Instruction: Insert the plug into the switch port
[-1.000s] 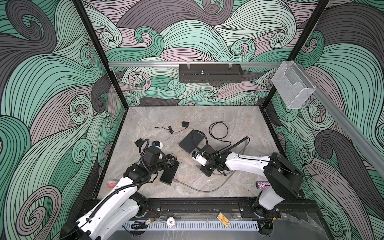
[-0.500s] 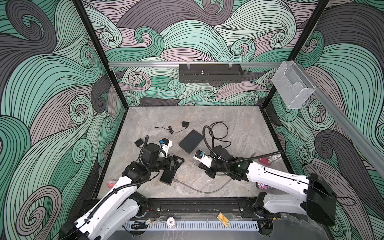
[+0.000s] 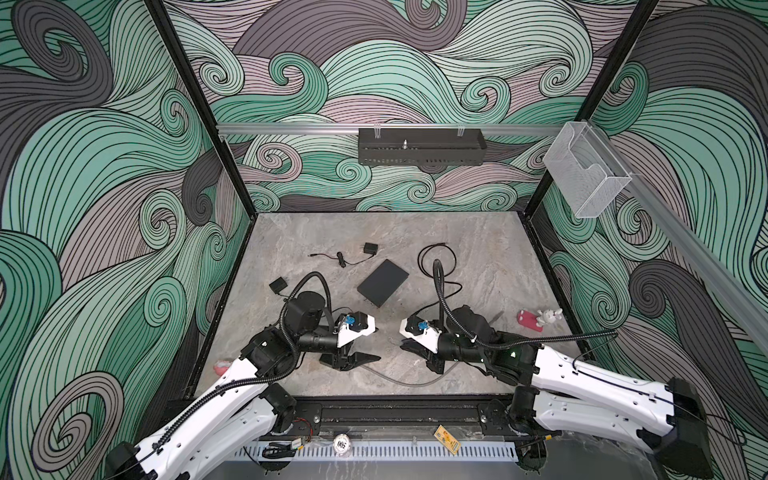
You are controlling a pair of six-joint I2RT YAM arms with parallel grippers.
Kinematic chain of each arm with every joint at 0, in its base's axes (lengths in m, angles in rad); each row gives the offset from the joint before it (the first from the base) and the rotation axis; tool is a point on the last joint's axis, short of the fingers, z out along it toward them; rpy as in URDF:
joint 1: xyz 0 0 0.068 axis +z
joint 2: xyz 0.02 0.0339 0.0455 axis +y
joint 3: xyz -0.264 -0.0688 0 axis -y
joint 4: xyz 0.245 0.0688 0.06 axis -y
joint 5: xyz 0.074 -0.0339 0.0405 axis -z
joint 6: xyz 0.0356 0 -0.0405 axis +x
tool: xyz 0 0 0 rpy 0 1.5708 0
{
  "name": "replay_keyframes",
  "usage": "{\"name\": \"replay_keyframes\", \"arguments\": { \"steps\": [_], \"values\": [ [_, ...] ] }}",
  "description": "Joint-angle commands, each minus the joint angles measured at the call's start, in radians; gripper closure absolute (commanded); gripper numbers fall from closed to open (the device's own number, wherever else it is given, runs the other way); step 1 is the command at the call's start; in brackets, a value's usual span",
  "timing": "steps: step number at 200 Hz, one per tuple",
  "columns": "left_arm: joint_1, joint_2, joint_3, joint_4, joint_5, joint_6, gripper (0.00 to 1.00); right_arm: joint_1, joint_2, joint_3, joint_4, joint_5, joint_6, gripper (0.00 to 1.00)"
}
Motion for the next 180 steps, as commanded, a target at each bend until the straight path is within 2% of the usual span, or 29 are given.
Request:
{"name": "replay_keyframes", "arguments": {
  "steps": [1, 32, 87, 137, 180],
  "values": [
    [-0.009, 0.021, 0.025, -0.022, 0.045, 0.165, 0.36, 0.033, -0.027, -0.02, 0.0, -0.004, -0.013, 1.0],
    [-0.013, 0.042, 0.032, -0.001, 0.057, 0.125, 0.45, 0.053, -0.008, -0.007, 0.01, -0.008, -0.02, 1.0],
    [-0.02, 0.065, 0.037, 0.008, 0.081, 0.09, 0.47, 0.074, 0.043, 0.016, 0.054, 0.094, -0.022, 1.0],
    [-0.023, 0.081, 0.048, -0.014, 0.026, 0.063, 0.54, 0.084, 0.055, 0.03, 0.093, 0.143, -0.017, 1.0],
    [-0.022, 0.089, 0.057, -0.022, -0.024, 0.054, 0.54, 0.093, 0.062, 0.042, 0.102, 0.139, -0.008, 1.0]
  ]
}}
